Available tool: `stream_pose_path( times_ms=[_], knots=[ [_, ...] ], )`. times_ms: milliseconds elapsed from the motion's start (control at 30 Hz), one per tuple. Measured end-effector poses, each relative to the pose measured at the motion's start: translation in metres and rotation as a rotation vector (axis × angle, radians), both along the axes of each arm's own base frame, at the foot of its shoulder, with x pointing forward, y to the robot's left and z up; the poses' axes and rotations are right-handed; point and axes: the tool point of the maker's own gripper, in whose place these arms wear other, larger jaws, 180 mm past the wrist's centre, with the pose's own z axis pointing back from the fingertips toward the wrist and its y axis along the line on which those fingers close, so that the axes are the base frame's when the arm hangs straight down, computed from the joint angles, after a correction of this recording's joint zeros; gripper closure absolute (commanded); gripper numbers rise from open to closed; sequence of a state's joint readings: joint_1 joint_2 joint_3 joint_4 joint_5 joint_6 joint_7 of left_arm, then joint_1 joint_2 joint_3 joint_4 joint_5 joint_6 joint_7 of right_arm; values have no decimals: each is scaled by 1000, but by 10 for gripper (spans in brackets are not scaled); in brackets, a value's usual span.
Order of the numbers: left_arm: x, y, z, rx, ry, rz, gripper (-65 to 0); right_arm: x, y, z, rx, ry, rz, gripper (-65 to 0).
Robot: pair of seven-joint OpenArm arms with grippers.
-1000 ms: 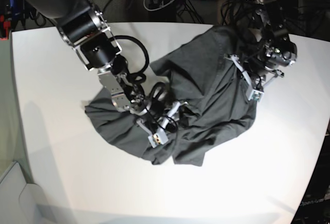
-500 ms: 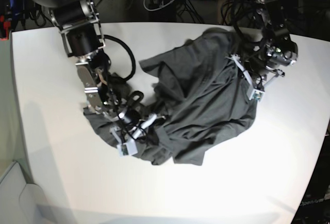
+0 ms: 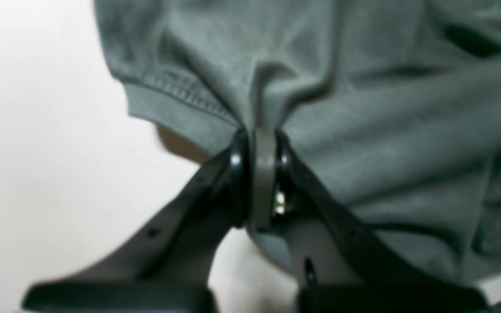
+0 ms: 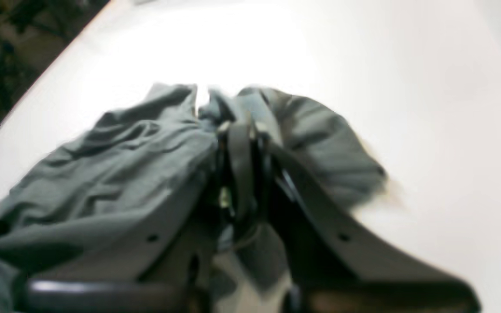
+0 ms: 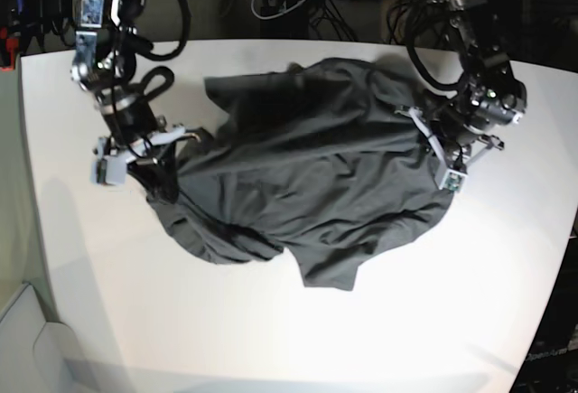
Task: Layout the t-shirt on the table in an organized manner, then fold the t-shirt properly
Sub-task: 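Lift the shirt edge with the right gripper and pull it outward, then regrasp the shirt edge with the right gripper beside the left gripper's hold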
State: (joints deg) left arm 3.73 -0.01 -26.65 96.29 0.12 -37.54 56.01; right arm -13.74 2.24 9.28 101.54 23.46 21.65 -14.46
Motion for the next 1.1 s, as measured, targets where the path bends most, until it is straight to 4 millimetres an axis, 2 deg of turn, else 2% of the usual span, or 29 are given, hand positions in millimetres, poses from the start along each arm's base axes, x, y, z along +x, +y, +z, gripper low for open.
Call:
stream_pose_path(
  times_ms=[133,300,367,500,600,733,800,867,933,1100],
  knots=[
    [4,-5,5,-36,-22,-3,-6,-36,-27,10,0,-34,-107,0],
    [9,-18,17,-147,-76,-26,-6,-60,-74,4,18,-33,-314,0],
    [11,-16,19,-156,-85,-28,-6,-67,-85,-9,29,-6,-357,0],
    [8,-15,16,-155,-70,-26,-6,-76,-89,-39,43,80,-374,-2],
    [5,-15,14,-157,-66,-26,-6,-80,-91,-49,44,106,-378,-73],
    [-8,-8,3,-132,-23,-8,-6,-87,-96,-61,9,180,-355,-250],
    [-12,-10,0,-135,-14,-8,-6,-90,-94,-67,-7,229,-330,-314],
    [-13,-12,0,-141,-14,-9,-6,-86,-98,-54,-48,203,-307,-332],
    [-12,-11,1,-140,-17,-9,-6,-73,-97,-26,-99,121,-261,-328],
    [-12,-11,2,-138,-20,-11,-6,-18,-30,27,-168,-43,66,-328]
  ],
)
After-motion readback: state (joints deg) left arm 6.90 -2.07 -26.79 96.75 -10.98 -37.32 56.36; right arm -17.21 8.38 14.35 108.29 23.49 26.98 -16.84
